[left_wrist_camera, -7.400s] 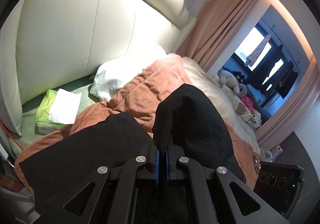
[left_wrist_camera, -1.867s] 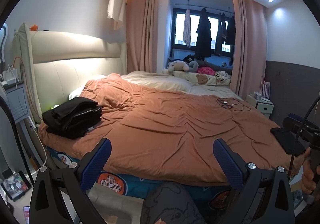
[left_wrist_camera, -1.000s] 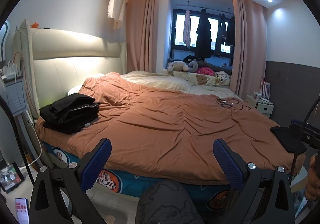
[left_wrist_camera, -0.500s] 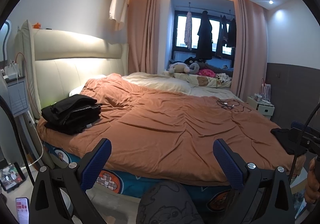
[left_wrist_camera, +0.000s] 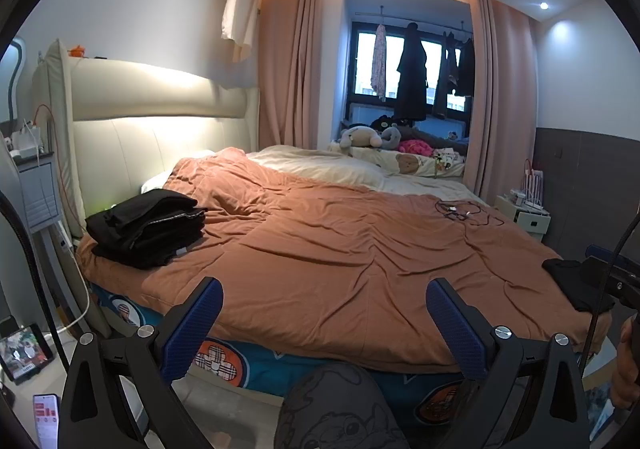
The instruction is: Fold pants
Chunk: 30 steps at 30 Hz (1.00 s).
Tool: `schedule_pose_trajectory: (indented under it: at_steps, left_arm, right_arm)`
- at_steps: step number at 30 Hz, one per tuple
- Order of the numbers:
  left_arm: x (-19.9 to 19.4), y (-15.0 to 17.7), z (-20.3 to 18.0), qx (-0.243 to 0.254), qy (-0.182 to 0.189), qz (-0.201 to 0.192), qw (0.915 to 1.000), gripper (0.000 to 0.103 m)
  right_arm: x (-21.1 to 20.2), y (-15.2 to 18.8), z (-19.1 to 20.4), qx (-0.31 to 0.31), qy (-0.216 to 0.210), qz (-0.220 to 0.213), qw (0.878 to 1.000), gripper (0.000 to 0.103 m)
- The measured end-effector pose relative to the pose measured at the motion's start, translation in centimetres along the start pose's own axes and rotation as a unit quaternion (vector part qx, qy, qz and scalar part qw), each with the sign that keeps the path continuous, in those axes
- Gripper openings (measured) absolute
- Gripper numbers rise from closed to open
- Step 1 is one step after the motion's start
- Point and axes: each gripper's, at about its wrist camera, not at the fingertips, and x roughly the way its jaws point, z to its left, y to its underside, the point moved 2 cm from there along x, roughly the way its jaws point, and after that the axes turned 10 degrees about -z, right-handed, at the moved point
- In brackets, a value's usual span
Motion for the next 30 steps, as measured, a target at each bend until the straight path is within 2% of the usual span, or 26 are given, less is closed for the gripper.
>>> schedule_pose_trajectory:
  at_steps: [30]
  left_arm:
    - [-0.31,-0.28,0.05,0.002,-0.001,0.000,1.0000,0.102]
  right_arm:
    - [0.02,-0.03,0.06,0.002,0.008,0.005,1.000,0.103]
